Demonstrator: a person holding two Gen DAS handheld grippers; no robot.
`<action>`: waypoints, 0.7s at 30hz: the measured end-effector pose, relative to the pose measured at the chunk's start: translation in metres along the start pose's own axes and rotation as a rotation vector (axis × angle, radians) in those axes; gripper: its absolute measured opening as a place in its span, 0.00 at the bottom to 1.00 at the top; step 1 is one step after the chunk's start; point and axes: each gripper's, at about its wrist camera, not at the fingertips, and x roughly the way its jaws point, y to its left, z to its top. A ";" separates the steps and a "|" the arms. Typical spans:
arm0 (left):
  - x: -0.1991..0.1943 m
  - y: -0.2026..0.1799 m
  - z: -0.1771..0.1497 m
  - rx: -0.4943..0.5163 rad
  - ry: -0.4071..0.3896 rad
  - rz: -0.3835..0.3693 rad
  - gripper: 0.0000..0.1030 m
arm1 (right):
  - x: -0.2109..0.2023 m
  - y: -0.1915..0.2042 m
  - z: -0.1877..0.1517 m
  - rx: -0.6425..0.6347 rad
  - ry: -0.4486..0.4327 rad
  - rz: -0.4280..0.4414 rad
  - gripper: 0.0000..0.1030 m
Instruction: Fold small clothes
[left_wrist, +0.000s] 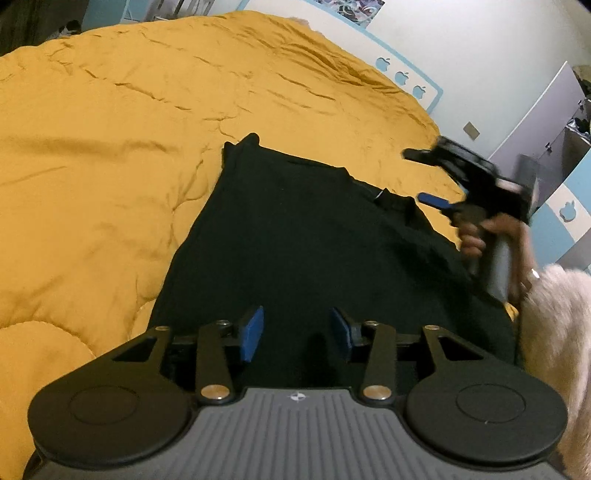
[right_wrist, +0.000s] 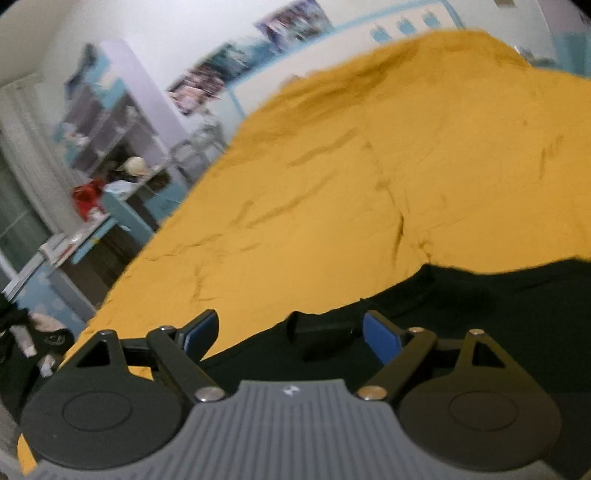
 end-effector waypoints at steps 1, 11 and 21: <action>0.001 0.000 0.000 -0.005 0.002 0.004 0.49 | 0.012 0.000 0.000 0.010 0.007 -0.026 0.79; 0.000 -0.005 0.001 0.006 0.020 0.012 0.54 | 0.062 -0.022 -0.017 -0.021 0.085 -0.154 0.79; 0.004 -0.009 0.000 0.025 0.018 0.035 0.57 | 0.011 -0.007 -0.039 -0.145 0.130 -0.137 0.79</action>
